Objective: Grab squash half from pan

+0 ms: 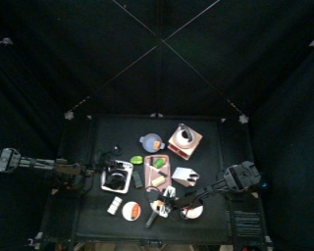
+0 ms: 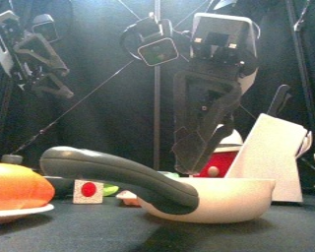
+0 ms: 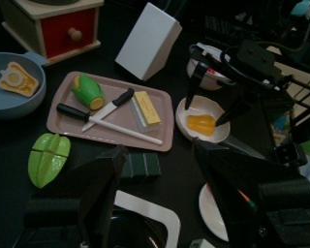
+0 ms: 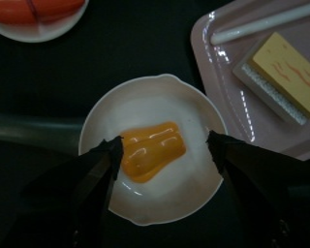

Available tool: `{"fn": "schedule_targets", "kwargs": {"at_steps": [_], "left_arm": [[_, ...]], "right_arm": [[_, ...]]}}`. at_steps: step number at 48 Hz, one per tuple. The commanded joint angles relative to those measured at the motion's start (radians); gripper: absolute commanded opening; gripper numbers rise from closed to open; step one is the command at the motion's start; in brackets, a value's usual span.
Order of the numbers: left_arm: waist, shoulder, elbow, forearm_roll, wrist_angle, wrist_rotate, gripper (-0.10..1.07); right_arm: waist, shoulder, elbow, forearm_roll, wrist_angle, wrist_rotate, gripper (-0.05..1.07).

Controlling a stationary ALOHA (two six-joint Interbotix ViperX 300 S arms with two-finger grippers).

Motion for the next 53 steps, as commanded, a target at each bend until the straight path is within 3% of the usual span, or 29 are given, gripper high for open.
{"fn": "schedule_targets", "kwargs": {"at_steps": [1, 22, 53], "left_arm": [[0.005, 0.003, -0.012, 0.002, -0.006, 0.002, 0.93], [0.005, 0.002, -0.011, 0.002, -0.005, 0.002, 0.93], [0.006, 0.002, -0.008, 0.002, -0.002, 0.003, 0.93]], "right_arm": [[0.005, -0.02, 0.006, -0.017, -0.025, -0.002, 1.0], [0.006, -0.02, 0.092, -0.044, -0.172, 0.0, 1.0], [0.009, -0.006, 0.101, -0.084, -0.183, -0.002, 1.0]]}}
